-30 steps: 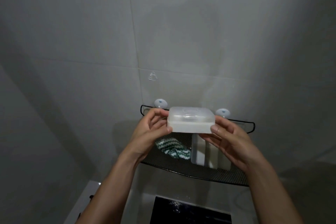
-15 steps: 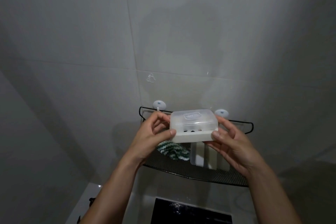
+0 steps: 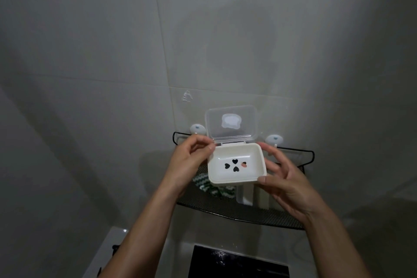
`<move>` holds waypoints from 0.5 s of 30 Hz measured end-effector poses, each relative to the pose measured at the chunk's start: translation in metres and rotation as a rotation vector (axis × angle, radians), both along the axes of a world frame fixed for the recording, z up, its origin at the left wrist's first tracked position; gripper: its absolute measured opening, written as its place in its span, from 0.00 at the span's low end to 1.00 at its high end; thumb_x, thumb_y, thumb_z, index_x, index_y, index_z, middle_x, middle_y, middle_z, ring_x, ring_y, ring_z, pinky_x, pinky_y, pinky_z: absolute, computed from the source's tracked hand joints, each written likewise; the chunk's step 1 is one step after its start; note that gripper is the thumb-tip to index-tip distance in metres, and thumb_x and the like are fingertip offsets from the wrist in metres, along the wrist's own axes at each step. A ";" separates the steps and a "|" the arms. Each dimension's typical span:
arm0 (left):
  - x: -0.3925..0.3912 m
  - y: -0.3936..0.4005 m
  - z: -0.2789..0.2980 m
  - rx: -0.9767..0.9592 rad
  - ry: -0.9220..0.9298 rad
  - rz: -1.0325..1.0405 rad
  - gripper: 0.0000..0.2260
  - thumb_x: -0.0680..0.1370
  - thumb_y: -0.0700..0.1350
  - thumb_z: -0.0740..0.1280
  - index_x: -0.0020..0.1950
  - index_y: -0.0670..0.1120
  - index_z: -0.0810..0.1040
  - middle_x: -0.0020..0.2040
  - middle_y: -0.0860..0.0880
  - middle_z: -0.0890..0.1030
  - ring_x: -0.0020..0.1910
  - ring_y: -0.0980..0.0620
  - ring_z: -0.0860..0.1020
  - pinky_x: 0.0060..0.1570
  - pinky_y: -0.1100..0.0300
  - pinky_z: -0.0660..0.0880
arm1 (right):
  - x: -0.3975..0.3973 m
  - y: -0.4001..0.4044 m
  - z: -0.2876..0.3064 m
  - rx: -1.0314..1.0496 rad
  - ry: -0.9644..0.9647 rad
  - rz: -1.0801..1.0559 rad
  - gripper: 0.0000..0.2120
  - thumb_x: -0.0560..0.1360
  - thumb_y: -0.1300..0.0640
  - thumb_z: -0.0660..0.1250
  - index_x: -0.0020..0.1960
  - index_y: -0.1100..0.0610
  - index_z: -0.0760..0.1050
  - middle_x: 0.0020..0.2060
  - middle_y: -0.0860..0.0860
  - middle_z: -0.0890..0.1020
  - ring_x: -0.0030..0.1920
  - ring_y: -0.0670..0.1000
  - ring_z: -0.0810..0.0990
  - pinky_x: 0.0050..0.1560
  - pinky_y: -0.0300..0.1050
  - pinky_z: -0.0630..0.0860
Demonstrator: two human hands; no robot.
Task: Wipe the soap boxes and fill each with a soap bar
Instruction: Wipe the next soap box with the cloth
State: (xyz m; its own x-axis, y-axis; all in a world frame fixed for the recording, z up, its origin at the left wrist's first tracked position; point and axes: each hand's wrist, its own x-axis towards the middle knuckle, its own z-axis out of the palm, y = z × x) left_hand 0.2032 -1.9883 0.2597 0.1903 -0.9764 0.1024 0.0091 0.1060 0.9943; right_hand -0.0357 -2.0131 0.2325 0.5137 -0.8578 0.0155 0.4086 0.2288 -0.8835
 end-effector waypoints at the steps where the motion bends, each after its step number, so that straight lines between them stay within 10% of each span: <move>1: 0.000 0.001 -0.001 -0.001 -0.004 -0.007 0.06 0.76 0.34 0.69 0.53 0.37 0.78 0.52 0.40 0.83 0.49 0.51 0.81 0.55 0.53 0.77 | 0.000 0.000 0.000 -0.002 -0.002 -0.008 0.39 0.61 0.71 0.77 0.68 0.49 0.76 0.66 0.59 0.79 0.63 0.61 0.81 0.55 0.51 0.83; 7: 0.002 0.002 -0.011 0.041 -0.006 -0.032 0.12 0.72 0.27 0.69 0.49 0.40 0.75 0.46 0.38 0.83 0.40 0.51 0.82 0.39 0.61 0.79 | -0.004 0.000 -0.001 0.024 -0.016 -0.054 0.39 0.61 0.70 0.77 0.68 0.50 0.75 0.65 0.58 0.81 0.60 0.59 0.83 0.49 0.47 0.83; 15: 0.004 -0.010 -0.022 0.038 -0.046 -0.082 0.07 0.75 0.31 0.70 0.52 0.35 0.77 0.44 0.37 0.83 0.41 0.50 0.83 0.43 0.57 0.80 | -0.010 -0.004 -0.011 0.206 0.019 -0.176 0.23 0.71 0.66 0.68 0.67 0.64 0.75 0.56 0.64 0.84 0.54 0.60 0.86 0.45 0.48 0.84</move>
State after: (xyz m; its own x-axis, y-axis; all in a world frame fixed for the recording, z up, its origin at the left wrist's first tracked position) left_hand 0.2071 -1.9979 0.2381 0.1057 -0.9918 0.0718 -0.0297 0.0690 0.9972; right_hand -0.0459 -2.0175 0.2211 0.3551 -0.9179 -0.1770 0.4417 0.3316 -0.8336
